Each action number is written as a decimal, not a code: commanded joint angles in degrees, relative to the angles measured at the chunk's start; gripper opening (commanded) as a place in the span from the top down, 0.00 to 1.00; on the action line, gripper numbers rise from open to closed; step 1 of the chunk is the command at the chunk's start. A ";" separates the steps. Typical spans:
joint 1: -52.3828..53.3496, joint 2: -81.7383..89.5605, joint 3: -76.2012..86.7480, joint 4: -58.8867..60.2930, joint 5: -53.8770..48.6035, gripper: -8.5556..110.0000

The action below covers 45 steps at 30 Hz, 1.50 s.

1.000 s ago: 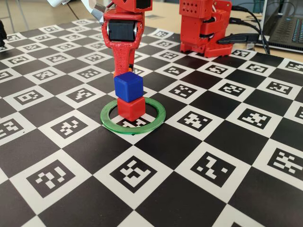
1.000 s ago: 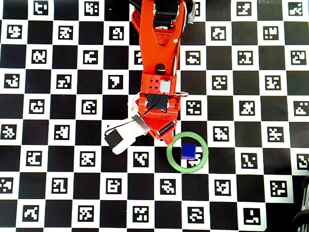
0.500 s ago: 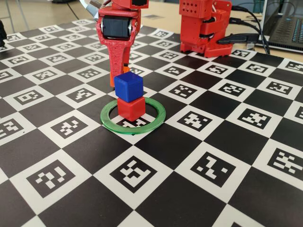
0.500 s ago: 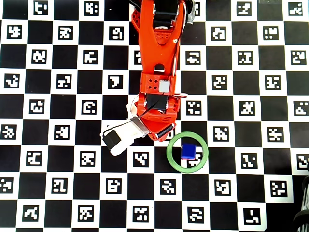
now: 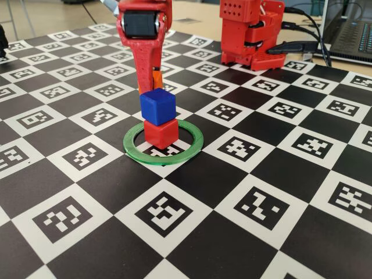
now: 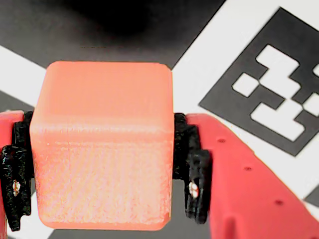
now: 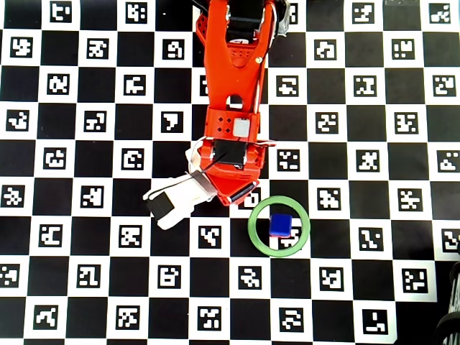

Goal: Grab the red cube then put it in the green circle then put the blue cube on top and finally the orange cube on top

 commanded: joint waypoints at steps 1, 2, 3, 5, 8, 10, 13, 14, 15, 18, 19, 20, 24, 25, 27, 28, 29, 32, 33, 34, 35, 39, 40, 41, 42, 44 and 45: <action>1.32 5.98 -9.93 7.65 2.20 0.87; 1.67 5.89 -11.87 9.84 2.99 0.87; 1.76 5.89 -13.71 12.04 3.78 0.87; 2.02 5.71 -17.40 16.17 5.54 0.88; 2.11 5.19 -22.76 21.62 9.05 0.88; 1.76 4.83 -25.84 24.70 11.87 0.88; 0.53 4.48 -29.88 28.48 16.08 0.88; 0.09 4.39 -31.11 29.44 17.67 0.88; -0.26 4.22 -32.52 30.41 18.98 0.88; -1.14 3.69 -37.09 32.70 23.73 0.88; -1.32 3.69 -38.50 33.13 25.49 0.88; -1.67 3.52 -39.81 33.57 27.16 0.88; -4.22 2.64 -42.98 34.72 32.43 0.88; -5.10 2.20 -43.51 34.89 34.10 0.88; -6.77 1.32 -44.56 34.89 37.53 0.88; -7.65 0.79 -45.18 34.89 39.11 0.88; -8.61 0.00 -46.14 34.89 40.52 0.88; -11.43 -2.72 -49.22 34.98 43.77 0.88; -12.39 -3.96 -50.36 35.07 44.56 0.88; -13.27 -5.10 -51.15 35.07 45.26 0.88; -14.15 -6.24 -51.94 34.89 45.88 0.88; -16.52 -10.20 -53.96 33.49 48.34 0.88; -16.96 -11.51 -54.93 33.49 48.87 0.88; -17.31 -12.74 -55.81 33.57 49.39 0.88; -17.58 -13.97 -56.51 33.57 49.75 0.88; -18.37 -16.00 -57.04 33.49 50.27 0.88; -18.81 -16.87 -57.13 33.40 50.36 0.88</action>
